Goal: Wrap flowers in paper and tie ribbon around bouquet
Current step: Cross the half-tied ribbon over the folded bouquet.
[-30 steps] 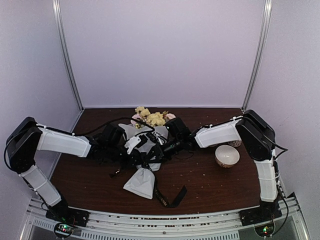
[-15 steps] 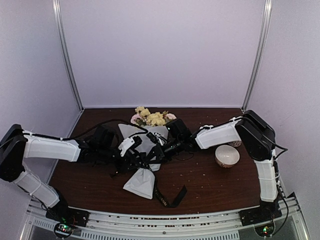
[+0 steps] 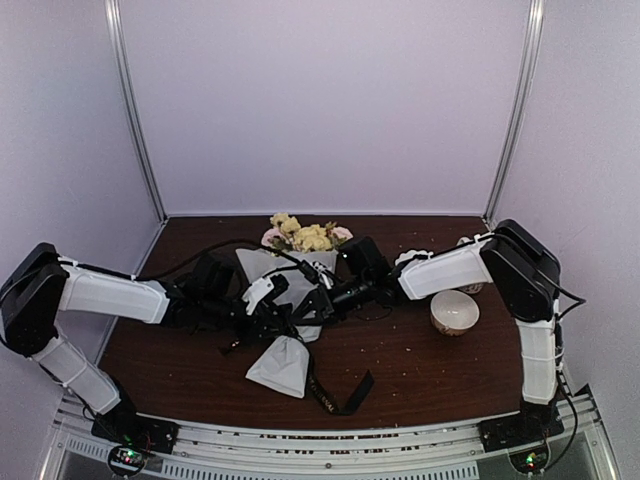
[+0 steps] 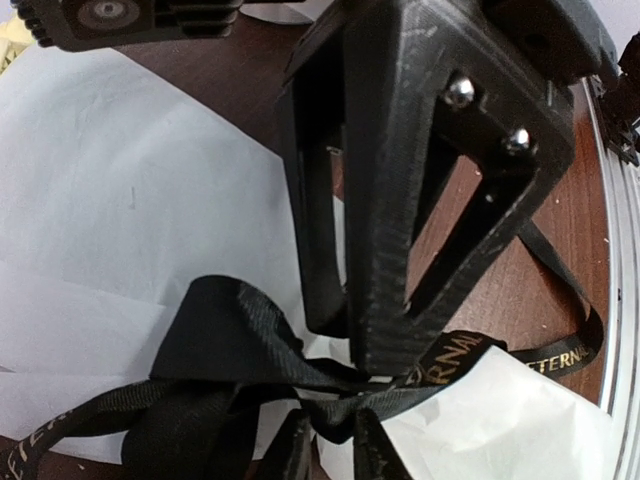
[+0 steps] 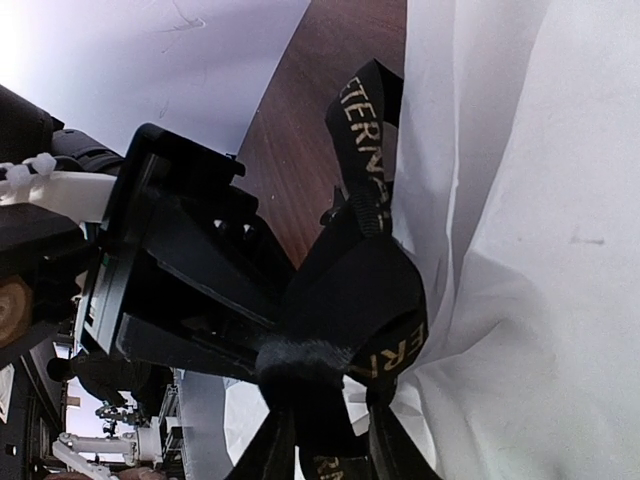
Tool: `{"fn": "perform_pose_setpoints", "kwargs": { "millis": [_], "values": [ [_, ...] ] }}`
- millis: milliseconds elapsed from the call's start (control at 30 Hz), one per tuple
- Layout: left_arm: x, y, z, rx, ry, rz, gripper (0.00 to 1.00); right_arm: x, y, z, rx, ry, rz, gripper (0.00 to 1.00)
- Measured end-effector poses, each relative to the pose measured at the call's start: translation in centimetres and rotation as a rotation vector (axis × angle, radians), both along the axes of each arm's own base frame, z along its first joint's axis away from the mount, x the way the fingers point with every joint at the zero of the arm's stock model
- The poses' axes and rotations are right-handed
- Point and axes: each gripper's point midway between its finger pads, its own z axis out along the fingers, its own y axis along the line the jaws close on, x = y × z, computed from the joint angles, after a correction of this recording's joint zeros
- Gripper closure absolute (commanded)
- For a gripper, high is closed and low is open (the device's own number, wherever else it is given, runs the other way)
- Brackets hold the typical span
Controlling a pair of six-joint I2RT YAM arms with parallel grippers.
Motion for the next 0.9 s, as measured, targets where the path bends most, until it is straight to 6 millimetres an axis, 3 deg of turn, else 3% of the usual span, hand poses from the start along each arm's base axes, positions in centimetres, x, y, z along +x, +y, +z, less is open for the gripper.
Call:
{"fn": "perform_pose_setpoints", "kwargs": {
  "millis": [133,367,600,900],
  "values": [
    [0.2,-0.1,-0.3,-0.001,0.004,0.006,0.99,0.0,0.0,0.3,0.01,0.002,-0.006,0.73],
    [0.5,-0.3,-0.1,-0.014,-0.011,0.012,1.0,0.0,0.4,0.7,0.025,0.007,-0.012,0.69],
    [1.0,-0.4,0.1,-0.019,-0.026,0.029,1.0,-0.1,0.5,0.6,0.022,-0.001,-0.014,0.98],
    [1.6,-0.7,0.8,-0.042,-0.056,0.042,1.0,-0.2,0.4,1.0,0.02,-0.008,-0.013,0.95]
  ]
}}
